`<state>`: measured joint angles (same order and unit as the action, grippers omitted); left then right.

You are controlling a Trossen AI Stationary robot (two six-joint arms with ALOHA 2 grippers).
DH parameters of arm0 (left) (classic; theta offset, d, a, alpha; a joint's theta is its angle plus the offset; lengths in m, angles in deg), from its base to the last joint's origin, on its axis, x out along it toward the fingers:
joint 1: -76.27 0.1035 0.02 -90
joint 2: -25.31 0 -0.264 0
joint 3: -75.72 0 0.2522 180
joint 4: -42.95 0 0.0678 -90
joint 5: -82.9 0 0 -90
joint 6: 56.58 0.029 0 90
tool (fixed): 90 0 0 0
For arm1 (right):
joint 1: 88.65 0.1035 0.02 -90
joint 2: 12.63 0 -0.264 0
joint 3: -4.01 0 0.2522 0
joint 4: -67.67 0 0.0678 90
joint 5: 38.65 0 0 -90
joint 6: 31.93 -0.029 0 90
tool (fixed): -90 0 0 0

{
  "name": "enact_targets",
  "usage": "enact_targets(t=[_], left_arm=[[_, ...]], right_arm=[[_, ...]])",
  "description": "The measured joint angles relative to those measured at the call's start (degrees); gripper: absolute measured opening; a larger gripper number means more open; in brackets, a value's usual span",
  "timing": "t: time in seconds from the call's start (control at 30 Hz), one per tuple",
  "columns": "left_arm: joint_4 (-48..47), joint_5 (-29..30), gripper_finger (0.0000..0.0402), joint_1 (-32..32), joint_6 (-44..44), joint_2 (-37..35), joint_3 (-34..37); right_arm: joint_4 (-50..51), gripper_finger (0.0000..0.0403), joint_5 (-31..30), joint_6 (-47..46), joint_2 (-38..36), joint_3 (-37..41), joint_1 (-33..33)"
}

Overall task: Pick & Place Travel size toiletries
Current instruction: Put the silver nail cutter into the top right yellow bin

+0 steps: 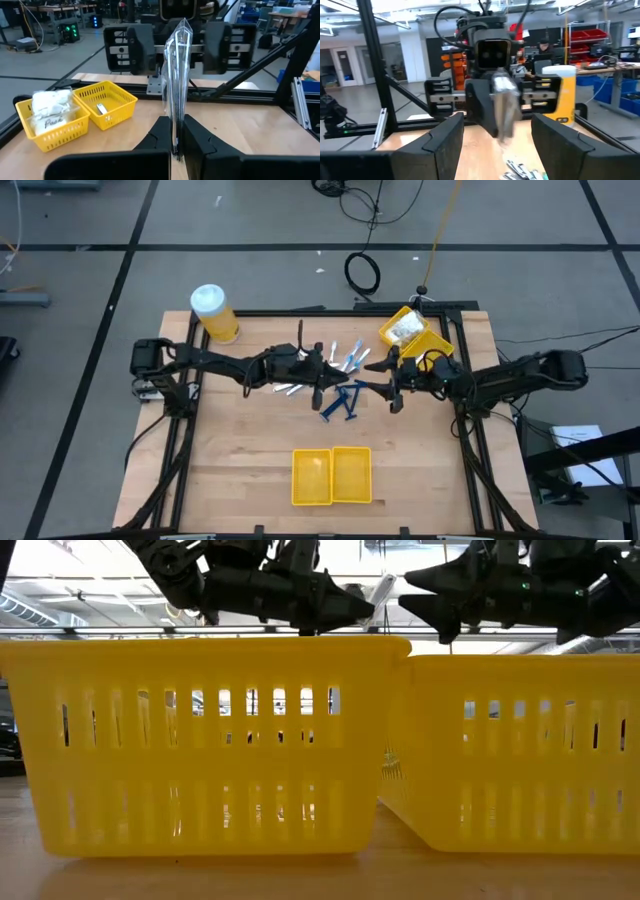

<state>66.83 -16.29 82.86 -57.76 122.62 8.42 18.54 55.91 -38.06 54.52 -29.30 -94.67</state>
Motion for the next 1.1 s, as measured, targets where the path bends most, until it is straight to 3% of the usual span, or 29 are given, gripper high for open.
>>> enact_targets(t=[0.5, 0.97, 1.1], left_arm=[[-1.8, 0.0, 0.0014, 0.0, -0.8, 0.0, 0.0], [-3.0, -0.4, 0.0008, 0.0, -0.2, -0.1, 0.0], [-3.3, -0.3, 0.0017, 0.0, -0.4, -0.1, 0.0]], right_arm=[[-0.8, 0.0196, -0.3, -0.2, 11.6, -7.7, 0.9], [-0.7, 0.0037, -0.4, 1.0, 11.1, -7.8, 0.9], [-0.3, 0.0027, -0.3, 1.3, 11.0, -7.8, 0.9]])
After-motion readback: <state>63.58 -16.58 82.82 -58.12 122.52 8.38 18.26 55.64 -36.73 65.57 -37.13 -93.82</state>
